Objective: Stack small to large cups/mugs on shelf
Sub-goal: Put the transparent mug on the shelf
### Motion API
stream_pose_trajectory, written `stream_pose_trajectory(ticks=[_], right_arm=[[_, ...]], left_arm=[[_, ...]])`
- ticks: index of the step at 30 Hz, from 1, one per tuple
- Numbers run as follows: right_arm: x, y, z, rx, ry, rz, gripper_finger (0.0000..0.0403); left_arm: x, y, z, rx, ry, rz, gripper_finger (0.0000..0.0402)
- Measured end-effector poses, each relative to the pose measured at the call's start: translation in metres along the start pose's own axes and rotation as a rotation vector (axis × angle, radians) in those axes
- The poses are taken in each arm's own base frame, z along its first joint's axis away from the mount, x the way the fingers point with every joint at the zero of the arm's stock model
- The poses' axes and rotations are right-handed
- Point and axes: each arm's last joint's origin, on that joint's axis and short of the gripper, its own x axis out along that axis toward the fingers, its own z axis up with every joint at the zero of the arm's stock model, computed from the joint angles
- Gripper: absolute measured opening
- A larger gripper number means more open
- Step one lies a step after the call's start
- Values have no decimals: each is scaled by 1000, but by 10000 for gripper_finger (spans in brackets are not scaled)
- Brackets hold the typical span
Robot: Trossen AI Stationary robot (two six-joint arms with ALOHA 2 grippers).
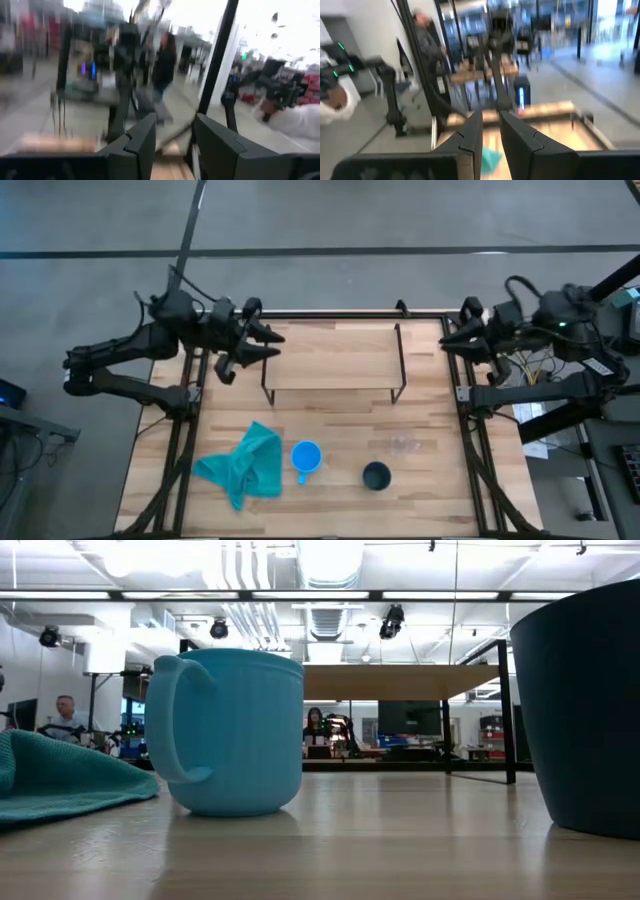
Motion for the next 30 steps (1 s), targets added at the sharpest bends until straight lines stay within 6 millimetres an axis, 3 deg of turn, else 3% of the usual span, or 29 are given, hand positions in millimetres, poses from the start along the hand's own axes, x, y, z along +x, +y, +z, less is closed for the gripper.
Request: stream_pose_trajectory(ticks=[4, 13, 21, 30], right_arm=[[11, -5, -11, 63, 130, -22, 61], [33, -12, -19, 96, 228, -37, 61], [39, -17, -45, 279, 510, -74, 61], [56, -23, -69, 435, 782, -81, 61]], left_arm=[[7, 4, -4, -102, 162, 47, 123], [24, 10, -1, -139, 302, 69, 123], [33, 18, -25, -212, 575, 117, 123], [60, 29, -58, -306, 735, 38, 123]])
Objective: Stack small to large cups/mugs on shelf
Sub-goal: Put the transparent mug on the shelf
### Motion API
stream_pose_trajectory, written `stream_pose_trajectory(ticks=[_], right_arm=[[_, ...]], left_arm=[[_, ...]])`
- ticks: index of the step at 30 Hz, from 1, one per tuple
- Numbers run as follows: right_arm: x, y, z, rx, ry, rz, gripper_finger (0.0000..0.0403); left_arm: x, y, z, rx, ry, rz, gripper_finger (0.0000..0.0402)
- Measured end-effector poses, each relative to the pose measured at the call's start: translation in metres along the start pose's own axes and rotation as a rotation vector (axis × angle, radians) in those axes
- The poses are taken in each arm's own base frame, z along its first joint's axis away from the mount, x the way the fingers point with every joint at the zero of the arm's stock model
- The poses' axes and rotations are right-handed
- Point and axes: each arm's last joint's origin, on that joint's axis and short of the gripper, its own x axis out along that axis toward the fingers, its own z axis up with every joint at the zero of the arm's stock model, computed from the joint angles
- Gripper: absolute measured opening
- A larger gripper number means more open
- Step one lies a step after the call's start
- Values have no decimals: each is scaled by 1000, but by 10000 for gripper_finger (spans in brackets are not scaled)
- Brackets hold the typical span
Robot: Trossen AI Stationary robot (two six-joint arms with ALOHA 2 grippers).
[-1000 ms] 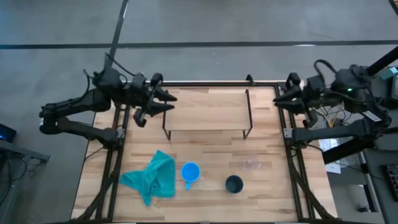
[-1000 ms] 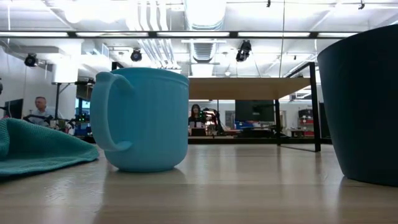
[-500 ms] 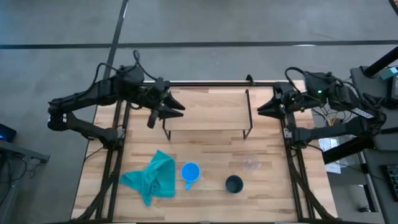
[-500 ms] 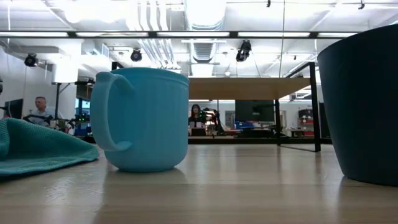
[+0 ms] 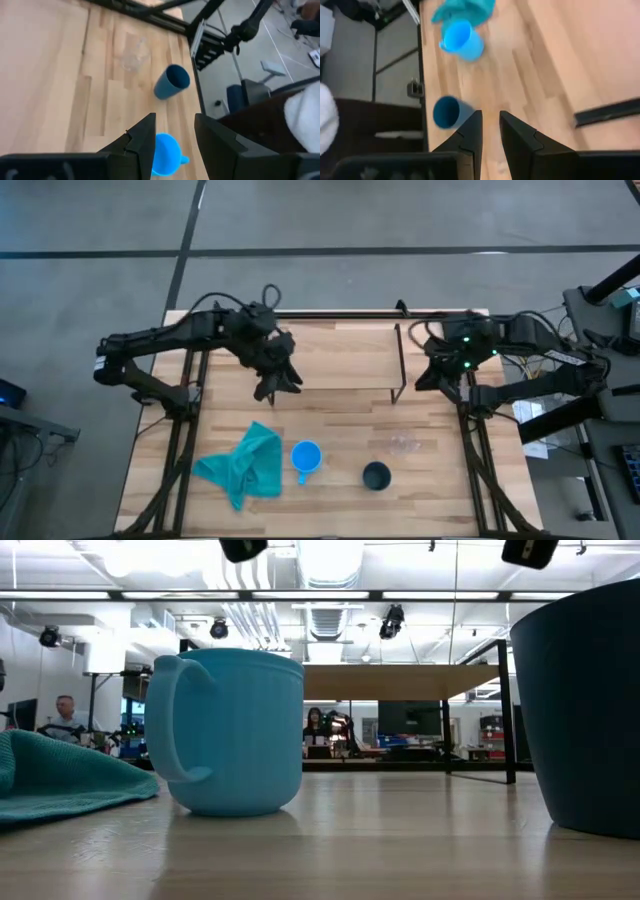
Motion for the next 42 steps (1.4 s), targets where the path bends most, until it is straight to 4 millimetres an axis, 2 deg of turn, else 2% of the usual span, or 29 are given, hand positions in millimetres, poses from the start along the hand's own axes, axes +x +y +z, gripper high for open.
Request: stream_pose_trajectory(ticks=[6, 11, 16, 26, 33, 42], right_arm=[[26, -2, 3, 32, 172, -27, 61], [54, 0, 6, 40, 303, -45, 61], [85, 4, 8, 19, 418, -62, 61], [150, 4, 7, -16, 604, -197, 61], [177, 10, -2, -37, 700, -220, 61], [198, 16, -11, -121, 722, -329, 61]], left_arm=[[19, 6, 1, 18, 65, -91, 123], [30, 9, 0, 17, 94, -95, 123], [30, 8, -1, 21, 93, -99, 123], [16, 0, 0, 48, 53, -106, 123], [-9, -14, -2, 129, -10, -115, 123], [-72, -44, -8, 279, -235, -92, 123]])
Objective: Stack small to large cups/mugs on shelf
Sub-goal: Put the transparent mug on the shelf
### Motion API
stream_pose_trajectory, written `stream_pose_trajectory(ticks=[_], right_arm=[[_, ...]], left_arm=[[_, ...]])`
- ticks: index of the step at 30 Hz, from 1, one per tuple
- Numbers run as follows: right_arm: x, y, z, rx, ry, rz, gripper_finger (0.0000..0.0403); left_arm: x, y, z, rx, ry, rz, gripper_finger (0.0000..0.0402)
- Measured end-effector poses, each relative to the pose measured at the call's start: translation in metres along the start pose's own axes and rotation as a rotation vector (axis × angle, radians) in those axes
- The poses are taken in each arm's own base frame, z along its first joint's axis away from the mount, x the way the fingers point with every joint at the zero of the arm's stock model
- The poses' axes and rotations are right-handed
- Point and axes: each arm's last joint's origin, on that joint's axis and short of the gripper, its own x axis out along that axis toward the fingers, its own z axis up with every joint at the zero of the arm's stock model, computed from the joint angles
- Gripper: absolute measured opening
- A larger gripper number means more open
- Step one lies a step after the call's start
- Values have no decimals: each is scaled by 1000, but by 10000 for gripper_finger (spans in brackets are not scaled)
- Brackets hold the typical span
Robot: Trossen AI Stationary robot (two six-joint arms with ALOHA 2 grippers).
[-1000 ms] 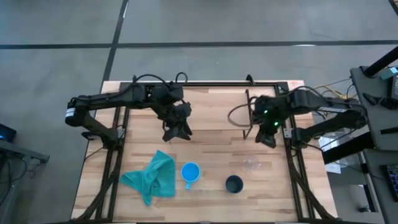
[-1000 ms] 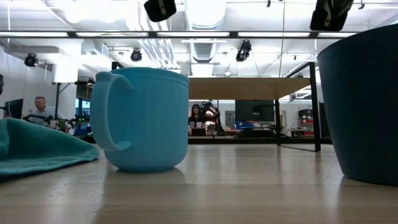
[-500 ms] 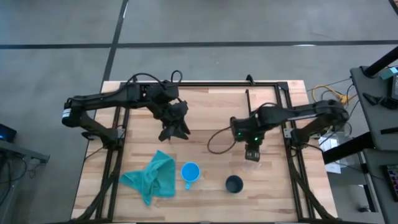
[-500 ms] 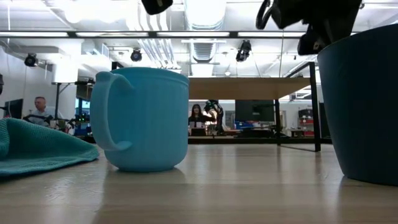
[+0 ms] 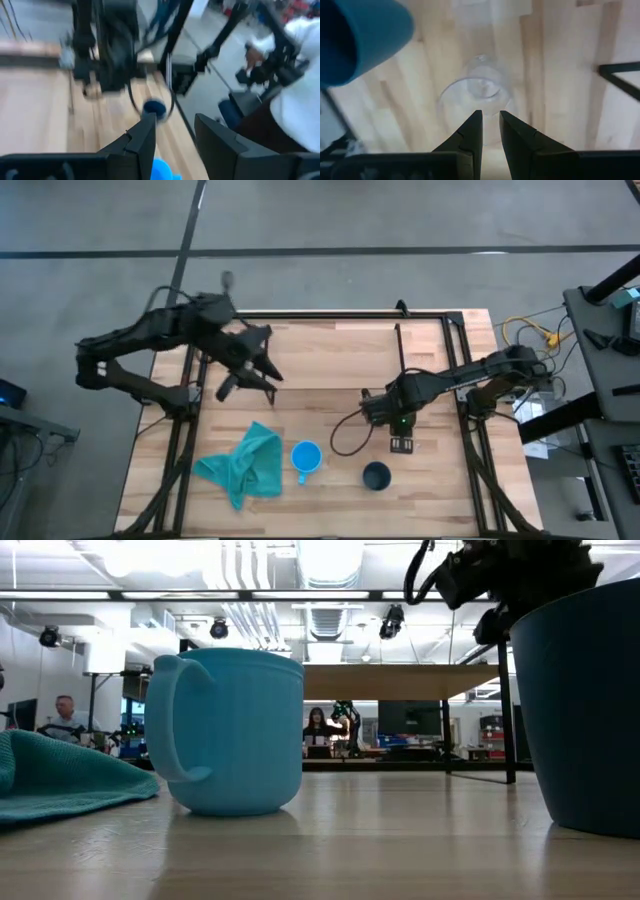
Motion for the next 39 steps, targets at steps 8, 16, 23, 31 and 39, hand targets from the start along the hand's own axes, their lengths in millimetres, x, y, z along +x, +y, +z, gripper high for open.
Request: stream_pose_trajectory(ticks=[8, 16, 23, 31, 39], right_arm=[[17, 0, 8, 2, 33, -48, 61], [34, -2, 10, 7, 91, -68, 61], [35, -3, 6, 12, 110, -75, 61], [23, -2, 1, 5, 67, -59, 61], [23, 1, -1, -53, 86, -3, 61]], left_arm=[[-38, -23, 7, 88, -155, 11, 123], [-44, -25, 6, 94, -169, 32, 123], [-38, -21, 5, 111, -149, 36, 123], [-30, -17, 6, 116, -131, 39, 123], [-24, -14, 7, 109, -120, 39, 123]])
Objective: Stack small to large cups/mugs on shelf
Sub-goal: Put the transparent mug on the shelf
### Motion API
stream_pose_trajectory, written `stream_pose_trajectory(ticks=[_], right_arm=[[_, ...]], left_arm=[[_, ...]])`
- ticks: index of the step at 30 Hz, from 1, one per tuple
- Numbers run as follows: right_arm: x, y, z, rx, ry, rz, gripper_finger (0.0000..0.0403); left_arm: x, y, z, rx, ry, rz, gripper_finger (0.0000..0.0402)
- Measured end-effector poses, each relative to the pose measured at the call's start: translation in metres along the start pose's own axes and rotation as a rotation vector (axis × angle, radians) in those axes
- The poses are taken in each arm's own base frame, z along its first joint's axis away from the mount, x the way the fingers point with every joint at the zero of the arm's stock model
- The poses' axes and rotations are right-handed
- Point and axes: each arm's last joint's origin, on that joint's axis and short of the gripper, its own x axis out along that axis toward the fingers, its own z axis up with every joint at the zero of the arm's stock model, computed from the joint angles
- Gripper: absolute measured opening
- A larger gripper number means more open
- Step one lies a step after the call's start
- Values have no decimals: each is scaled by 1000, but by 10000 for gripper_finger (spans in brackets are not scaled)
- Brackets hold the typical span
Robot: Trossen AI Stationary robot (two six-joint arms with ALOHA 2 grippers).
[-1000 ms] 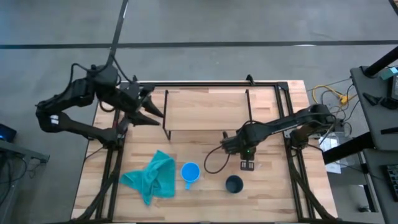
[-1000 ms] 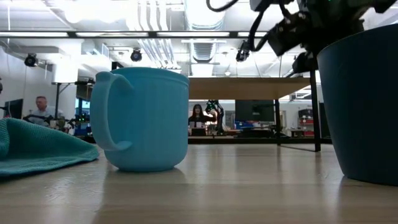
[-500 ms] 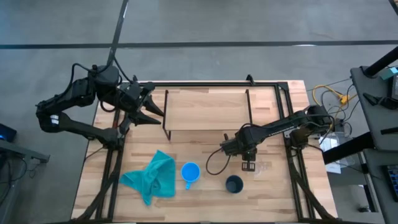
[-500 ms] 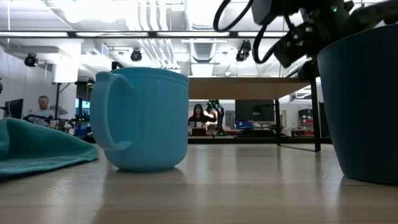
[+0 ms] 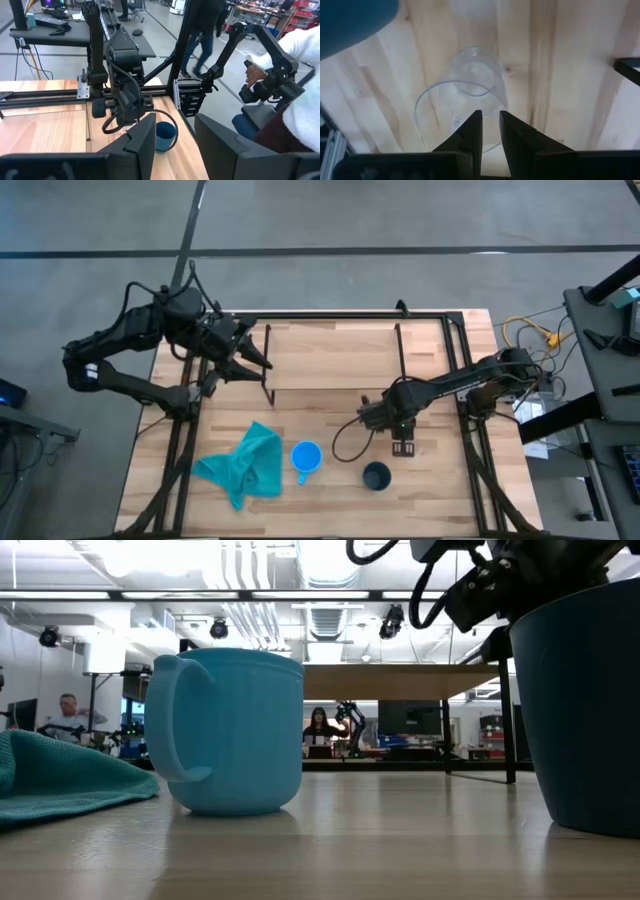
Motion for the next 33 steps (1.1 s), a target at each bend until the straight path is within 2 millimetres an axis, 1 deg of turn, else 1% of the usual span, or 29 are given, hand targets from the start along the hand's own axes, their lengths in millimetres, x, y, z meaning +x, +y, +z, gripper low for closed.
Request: stream_pose_trajectory(ticks=[9, 18, 21, 27, 33], right_arm=[[-9, 3, 3, -8, -31, 8, 61], [-9, 2, 3, 1, -20, 39, 62], [-9, 2, 2, 2, -17, 37, 74], [-8, 1, 2, -4, -17, 22, 115], [-3, -3, 1, -2, -21, -69, 145]], left_arm=[[0, 1, 0, 0, -1, 23, 123], [0, 1, 0, 0, -1, 23, 123], [0, 1, 0, 0, -1, 23, 123], [0, 1, 0, 0, -1, 23, 123], [-1, 0, 0, 0, -3, 22, 123]])
